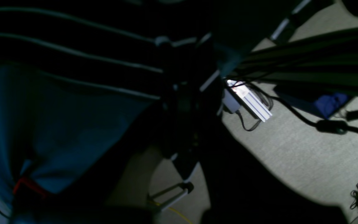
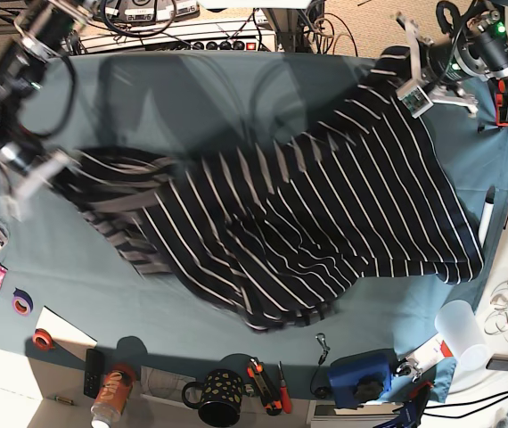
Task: Layout the t-shirt on the table in an organized manner, then fold the t-shirt properly
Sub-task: 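Pull the shirt with the right gripper across the table, spreading it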
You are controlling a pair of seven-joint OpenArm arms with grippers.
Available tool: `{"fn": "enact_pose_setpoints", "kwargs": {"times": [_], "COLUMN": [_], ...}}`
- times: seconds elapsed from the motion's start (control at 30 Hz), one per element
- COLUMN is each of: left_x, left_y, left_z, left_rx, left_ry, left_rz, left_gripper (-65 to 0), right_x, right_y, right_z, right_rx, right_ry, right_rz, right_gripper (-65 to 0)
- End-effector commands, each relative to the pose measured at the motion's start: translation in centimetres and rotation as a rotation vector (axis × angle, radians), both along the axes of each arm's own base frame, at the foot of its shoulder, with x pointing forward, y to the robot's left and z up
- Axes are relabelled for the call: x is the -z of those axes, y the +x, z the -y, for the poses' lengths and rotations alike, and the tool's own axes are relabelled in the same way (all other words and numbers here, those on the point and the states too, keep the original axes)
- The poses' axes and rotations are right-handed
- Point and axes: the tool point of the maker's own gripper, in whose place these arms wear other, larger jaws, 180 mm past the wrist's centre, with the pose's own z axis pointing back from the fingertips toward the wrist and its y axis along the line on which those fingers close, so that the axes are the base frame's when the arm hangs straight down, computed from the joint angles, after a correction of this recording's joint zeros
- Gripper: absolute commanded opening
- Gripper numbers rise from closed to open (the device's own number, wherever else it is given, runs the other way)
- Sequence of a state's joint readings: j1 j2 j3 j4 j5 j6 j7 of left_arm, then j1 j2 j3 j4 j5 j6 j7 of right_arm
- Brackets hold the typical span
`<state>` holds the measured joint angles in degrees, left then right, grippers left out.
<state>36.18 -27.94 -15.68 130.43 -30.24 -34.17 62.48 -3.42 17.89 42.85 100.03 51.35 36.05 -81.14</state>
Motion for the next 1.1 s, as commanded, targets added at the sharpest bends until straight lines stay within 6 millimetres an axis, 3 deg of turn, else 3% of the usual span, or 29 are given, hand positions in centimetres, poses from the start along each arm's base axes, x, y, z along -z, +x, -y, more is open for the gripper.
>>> {"fn": "enact_pose_setpoints", "kwargs": {"times": [0.0,0.2,0.57,0.87,1.0,1.07], "left_x": [-0.5,-0.3,0.2,0.2,0.1,0.0], "left_y": [0.3,0.2,1.4,1.6,1.8,2.0], "left_z": [0.0,-0.5,-5.2,-5.3,-5.5,-5.7], "left_rx": [0.007,-0.022,-0.202,-0.209,-0.241,-0.273], "left_ry": [-0.003,0.017,0.229,0.235,0.227,0.225], "left_rz": [0.021,0.005,0.041,0.051,0.060,0.063], "left_gripper": [-65.0,-65.0,-65.0,-65.0,-50.4,-46.2], "right_x": [-1.8,-2.4,-0.6,-0.9,-1.0,-1.4], "right_y": [0.1,-3.7,-9.7,-9.9,-9.8,-9.7], "right_z": [0.8,2.3,3.6,3.2,3.3,3.5], "right_rx": [0.005,-0.041,-0.112,-0.132,-0.133,-0.138], "right_ry": [-0.003,-0.004,-0.052,-0.029,-0.033,-0.043], "right_rz": [0.066,0.066,-0.150,-0.144,-0.144,-0.141], "right_gripper": [-65.0,-65.0,-65.0,-64.8,-46.9,-46.4]}}
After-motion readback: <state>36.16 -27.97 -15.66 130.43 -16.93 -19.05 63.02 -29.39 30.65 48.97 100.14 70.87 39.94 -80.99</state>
